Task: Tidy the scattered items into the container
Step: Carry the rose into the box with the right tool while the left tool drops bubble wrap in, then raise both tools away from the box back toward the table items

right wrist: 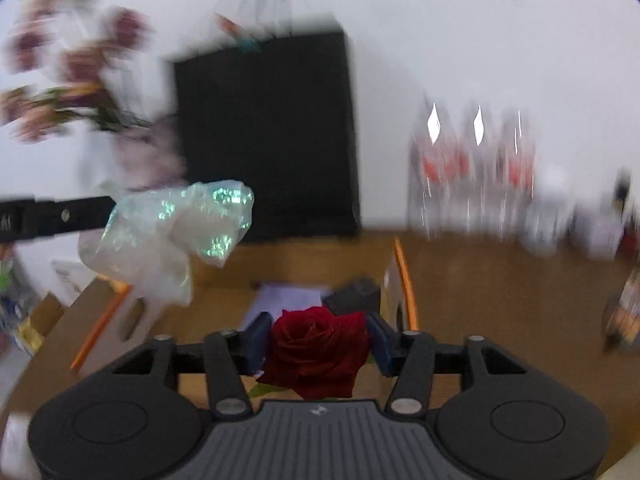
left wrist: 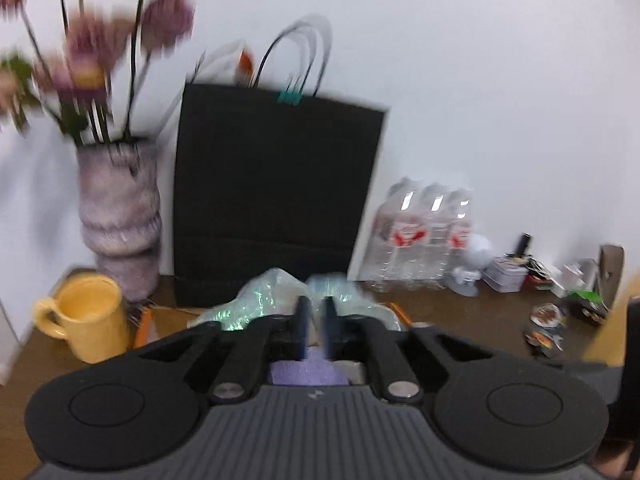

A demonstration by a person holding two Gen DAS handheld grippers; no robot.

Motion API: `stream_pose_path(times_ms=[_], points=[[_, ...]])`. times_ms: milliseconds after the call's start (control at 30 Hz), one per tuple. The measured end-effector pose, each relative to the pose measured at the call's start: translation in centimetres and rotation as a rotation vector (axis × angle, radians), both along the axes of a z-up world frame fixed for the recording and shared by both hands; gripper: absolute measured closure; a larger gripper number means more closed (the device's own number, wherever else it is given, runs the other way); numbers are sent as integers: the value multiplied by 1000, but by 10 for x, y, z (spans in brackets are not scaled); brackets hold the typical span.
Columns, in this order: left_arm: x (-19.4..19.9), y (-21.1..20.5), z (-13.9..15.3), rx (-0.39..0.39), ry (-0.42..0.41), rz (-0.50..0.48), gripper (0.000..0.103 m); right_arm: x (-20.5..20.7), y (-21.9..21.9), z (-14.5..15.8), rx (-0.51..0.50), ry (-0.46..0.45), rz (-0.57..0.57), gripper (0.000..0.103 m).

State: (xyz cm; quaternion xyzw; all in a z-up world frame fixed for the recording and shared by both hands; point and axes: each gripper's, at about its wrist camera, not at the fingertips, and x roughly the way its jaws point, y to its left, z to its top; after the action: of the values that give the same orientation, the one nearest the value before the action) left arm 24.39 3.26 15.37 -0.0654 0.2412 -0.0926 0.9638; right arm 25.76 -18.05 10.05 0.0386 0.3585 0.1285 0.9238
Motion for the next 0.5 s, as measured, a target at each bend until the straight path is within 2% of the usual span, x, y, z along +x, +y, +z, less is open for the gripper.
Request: stream_pose_path(times_ms=[33,67,100,133,167,200,333,500], points=[[18,0,-11,21,93,1,50,13,1,-6,-7,54,-20,39],[28,3,-17,29,160,20,46,22,4,-9,-29,88,-33,38],[31,6,-19,22,179,31,44,26,7,-8,-62,102,-32,31],[34,10,-21,14,198,41,30,28,11,-5,-95,106,-27,24],[34,14,-21,5,205,47,11,29,13,-1,-120,112,-23,21],[32,17,-19,-1,217,54,4,30,14,3,-138,118,-21,15],[27,21,-5,67,354,70,0,32,12,14,-185,253,-17,13],[3,18,12,174,439,77,0,13,1,28,-141,397,-11,13]])
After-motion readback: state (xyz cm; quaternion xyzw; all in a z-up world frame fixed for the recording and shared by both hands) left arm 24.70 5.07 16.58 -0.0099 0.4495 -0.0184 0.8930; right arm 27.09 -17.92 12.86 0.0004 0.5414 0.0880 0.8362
